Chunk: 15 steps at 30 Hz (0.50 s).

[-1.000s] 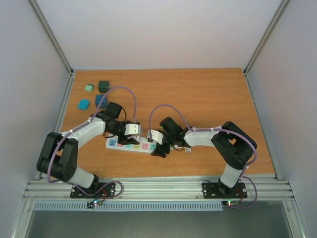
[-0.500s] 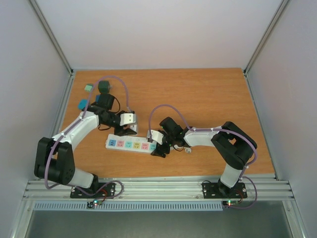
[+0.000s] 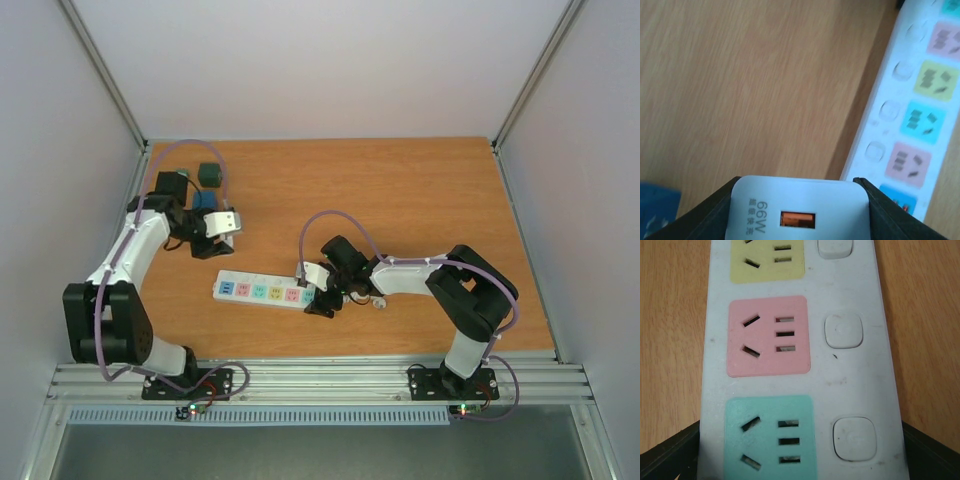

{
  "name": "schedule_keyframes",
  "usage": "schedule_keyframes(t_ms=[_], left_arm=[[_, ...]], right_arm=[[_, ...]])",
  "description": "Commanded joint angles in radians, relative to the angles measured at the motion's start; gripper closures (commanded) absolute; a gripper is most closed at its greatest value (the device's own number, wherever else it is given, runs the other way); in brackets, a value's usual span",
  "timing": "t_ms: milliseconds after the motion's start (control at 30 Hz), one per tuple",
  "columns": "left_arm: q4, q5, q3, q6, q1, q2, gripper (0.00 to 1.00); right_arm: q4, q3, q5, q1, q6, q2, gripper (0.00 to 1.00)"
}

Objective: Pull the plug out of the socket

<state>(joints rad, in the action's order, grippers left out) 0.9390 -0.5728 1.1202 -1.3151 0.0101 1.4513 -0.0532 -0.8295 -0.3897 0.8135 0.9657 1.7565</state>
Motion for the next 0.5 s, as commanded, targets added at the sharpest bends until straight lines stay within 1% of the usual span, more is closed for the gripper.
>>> schedule_keyframes(t_ms=[0, 167, 300, 467], left_arm=[[0.027, 0.197, 0.041, -0.068, 0.048, 0.032, 0.63], [-0.012, 0.372, 0.045, -0.098, 0.063, 0.069, 0.63], [-0.054, 0.456, 0.035, -0.108, 0.064, 0.102, 0.63], [-0.15, 0.592, 0.013, -0.102, 0.063, 0.159, 0.62]], right_arm=[[-0.05, -0.003, 0.055, 0.018, 0.011, 0.044, 0.7], [-0.051, -0.005, 0.056, 0.019, 0.011, 0.046, 0.7], [-0.052, -0.007, 0.057, 0.019, 0.011, 0.05, 0.7], [-0.055, -0.007, 0.06, 0.019, 0.011, 0.053, 0.69]])
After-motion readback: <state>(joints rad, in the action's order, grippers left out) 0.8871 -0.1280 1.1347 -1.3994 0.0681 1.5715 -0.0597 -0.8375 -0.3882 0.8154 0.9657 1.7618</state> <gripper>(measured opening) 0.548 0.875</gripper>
